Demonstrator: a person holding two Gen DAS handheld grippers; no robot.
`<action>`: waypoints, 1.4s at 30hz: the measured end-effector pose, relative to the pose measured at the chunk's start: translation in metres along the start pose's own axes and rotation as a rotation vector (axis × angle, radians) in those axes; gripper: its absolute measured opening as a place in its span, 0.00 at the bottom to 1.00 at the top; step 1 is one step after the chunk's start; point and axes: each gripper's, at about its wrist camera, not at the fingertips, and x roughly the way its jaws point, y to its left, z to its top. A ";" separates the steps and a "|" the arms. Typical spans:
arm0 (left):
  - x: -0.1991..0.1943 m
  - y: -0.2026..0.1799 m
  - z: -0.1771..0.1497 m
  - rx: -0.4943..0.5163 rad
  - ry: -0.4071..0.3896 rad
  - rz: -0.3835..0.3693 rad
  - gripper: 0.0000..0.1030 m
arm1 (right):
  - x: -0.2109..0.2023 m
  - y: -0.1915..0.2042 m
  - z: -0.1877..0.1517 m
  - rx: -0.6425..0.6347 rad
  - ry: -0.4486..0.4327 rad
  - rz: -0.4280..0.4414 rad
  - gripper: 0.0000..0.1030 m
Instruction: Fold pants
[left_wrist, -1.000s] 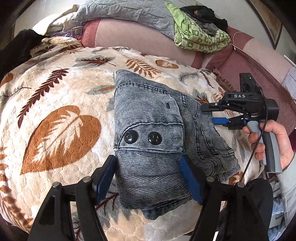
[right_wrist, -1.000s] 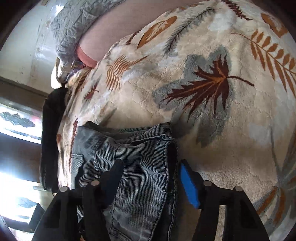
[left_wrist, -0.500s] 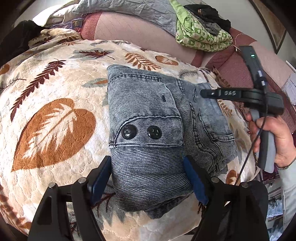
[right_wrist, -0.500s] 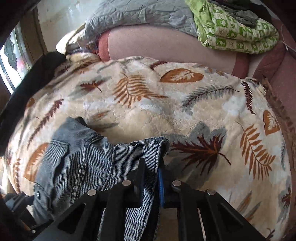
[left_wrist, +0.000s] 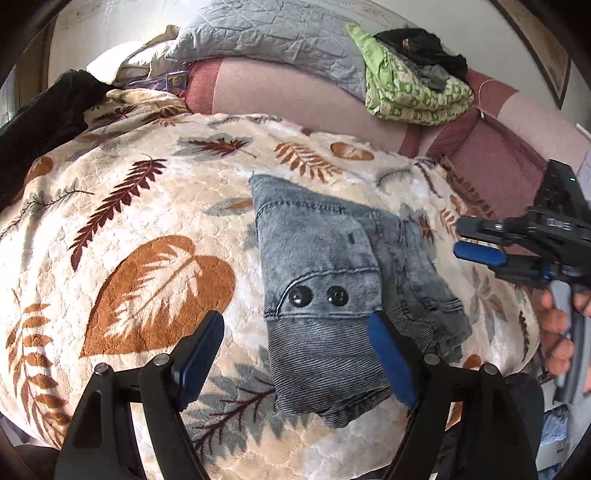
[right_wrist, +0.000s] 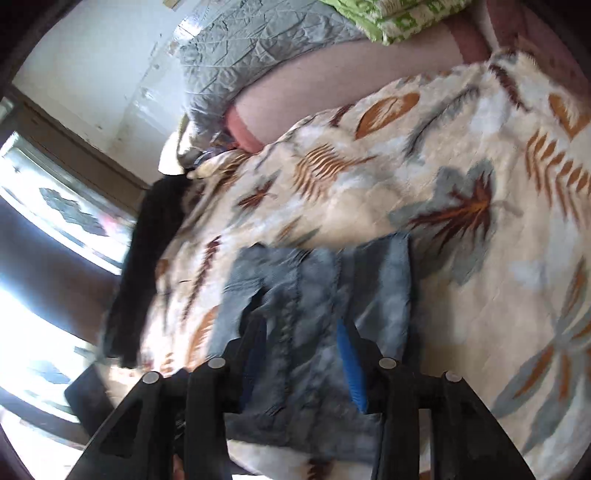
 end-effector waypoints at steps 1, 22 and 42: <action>0.012 -0.001 -0.004 0.012 0.043 0.026 0.79 | 0.006 -0.006 -0.012 0.042 0.032 0.058 0.51; 0.023 0.005 -0.010 -0.051 0.092 0.064 0.85 | 0.115 0.075 0.058 -0.048 0.223 0.131 0.64; 0.023 0.000 -0.007 -0.045 0.095 0.078 0.85 | 0.087 0.037 -0.031 -0.071 0.248 -0.079 0.74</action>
